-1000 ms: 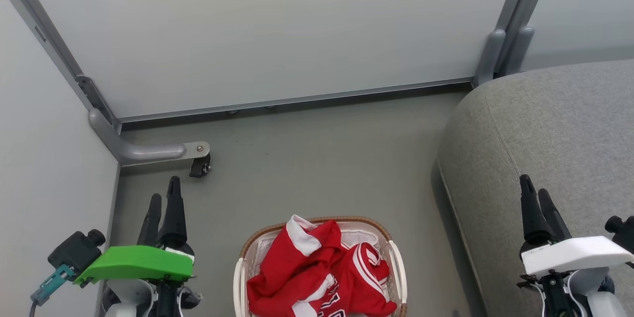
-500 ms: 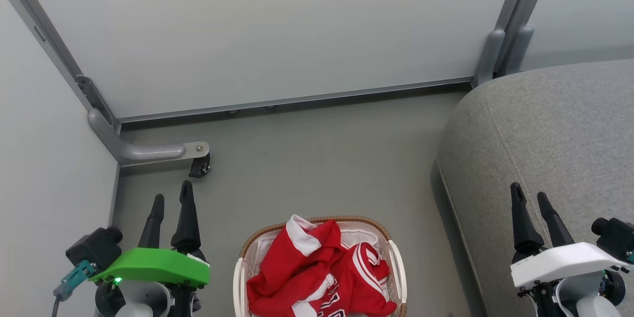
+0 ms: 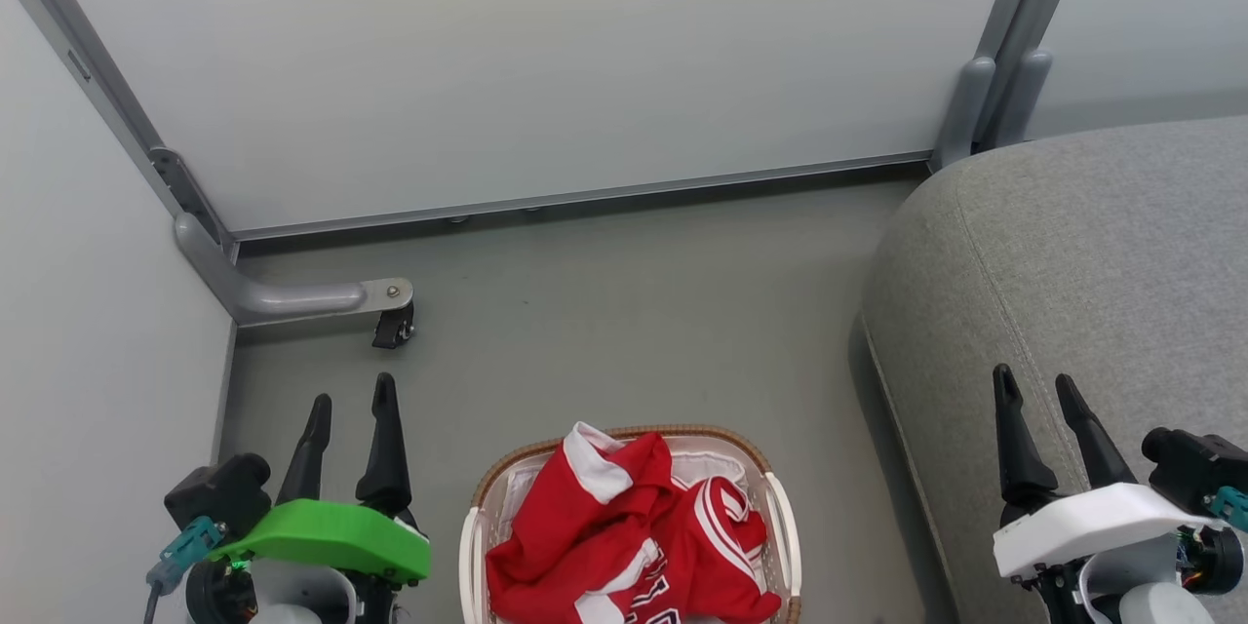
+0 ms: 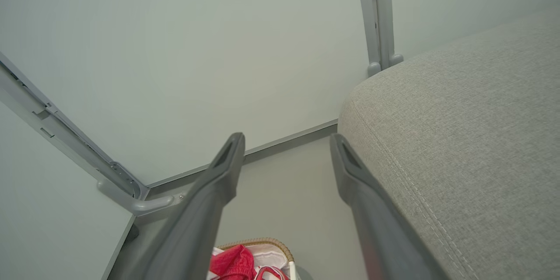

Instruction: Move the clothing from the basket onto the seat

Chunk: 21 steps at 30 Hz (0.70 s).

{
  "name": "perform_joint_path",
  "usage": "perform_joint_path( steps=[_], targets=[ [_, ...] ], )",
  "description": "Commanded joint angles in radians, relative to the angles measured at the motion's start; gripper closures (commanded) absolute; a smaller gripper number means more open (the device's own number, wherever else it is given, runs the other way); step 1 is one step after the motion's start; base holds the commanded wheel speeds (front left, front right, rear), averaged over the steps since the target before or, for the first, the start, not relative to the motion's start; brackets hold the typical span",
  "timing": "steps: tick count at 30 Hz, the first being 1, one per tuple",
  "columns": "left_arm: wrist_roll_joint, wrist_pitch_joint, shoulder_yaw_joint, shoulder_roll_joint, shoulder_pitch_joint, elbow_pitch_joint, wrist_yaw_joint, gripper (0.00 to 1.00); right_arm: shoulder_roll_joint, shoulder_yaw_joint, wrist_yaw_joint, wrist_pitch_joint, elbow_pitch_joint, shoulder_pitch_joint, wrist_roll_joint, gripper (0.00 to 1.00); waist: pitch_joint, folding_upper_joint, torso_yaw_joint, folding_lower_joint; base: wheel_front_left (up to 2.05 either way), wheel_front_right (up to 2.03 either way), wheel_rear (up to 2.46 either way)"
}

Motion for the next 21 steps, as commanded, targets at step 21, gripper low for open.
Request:
perform_joint_path(
  steps=[21],
  targets=[
    [0.174, -0.055, -0.018, 0.008, -0.012, 0.059, 0.007, 0.0, -0.009, 0.009, 0.0, -0.057, 0.008, 0.018, -0.224, 0.0, 0.004, -0.0001, 0.004, 0.0, 0.0, 0.0, 0.0]
  ],
)
